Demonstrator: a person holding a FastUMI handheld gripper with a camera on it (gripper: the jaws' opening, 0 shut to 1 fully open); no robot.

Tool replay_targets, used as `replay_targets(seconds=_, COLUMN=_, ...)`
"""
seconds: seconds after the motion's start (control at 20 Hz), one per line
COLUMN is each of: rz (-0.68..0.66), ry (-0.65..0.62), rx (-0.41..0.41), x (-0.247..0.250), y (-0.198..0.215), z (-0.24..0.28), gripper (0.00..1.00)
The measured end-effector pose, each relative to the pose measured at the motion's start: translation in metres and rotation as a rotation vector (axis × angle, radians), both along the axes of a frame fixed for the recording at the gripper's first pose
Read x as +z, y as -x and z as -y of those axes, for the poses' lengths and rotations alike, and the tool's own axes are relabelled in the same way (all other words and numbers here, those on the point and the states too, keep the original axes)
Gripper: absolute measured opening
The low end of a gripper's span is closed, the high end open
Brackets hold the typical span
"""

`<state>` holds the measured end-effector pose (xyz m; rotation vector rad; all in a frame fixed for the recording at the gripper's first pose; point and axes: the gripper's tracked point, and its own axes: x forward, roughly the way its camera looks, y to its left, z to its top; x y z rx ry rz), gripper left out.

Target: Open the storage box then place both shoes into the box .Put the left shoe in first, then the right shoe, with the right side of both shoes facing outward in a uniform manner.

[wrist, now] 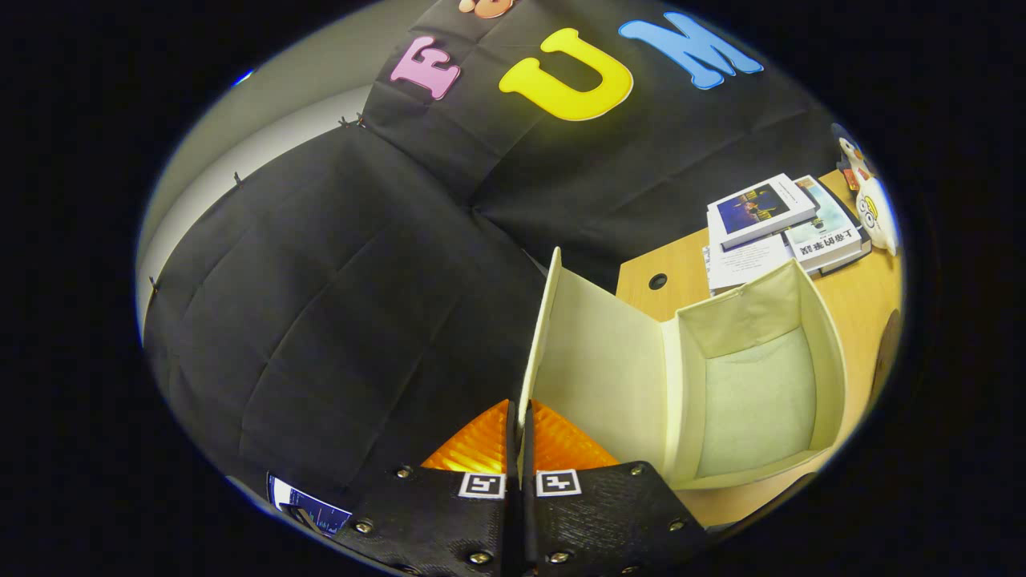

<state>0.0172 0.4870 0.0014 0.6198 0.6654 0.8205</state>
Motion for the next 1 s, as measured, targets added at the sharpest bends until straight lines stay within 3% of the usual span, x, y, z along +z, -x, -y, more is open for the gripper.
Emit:
replay_targets(seconds=0.15, rz=0.000, ry=0.009, rx=0.024, x=-0.007, y=0.006, z=-0.022, gripper=0.03)
replay_targets(seconds=0.2, rz=-0.001, ry=0.016, rx=0.029, x=-0.010, y=0.006, z=-0.031, gripper=0.09)
replay_targets(seconds=0.35, rz=0.009, ry=0.022, rx=0.042, x=-0.014, y=0.007, z=-0.042, gripper=0.10)
replay_targets(seconds=0.4, rz=0.019, ry=0.028, rx=0.037, x=-0.015, y=0.008, z=-0.042, gripper=0.27)
replay_targets(seconds=0.45, rz=0.039, ry=0.040, rx=0.019, x=-0.015, y=0.004, z=-0.038, gripper=0.35)
replay_targets(seconds=0.6, rz=0.095, ry=0.057, rx=-0.013, x=-0.014, y=-0.001, z=-0.027, gripper=0.75)
replay_targets(seconds=0.7, rz=0.134, ry=0.078, rx=-0.046, x=-0.012, y=-0.006, z=-0.011, gripper=0.96)
replay_targets(seconds=1.0, rz=0.196, ry=0.167, rx=-0.145, x=-0.021, y=-0.019, z=0.058, gripper=0.96)
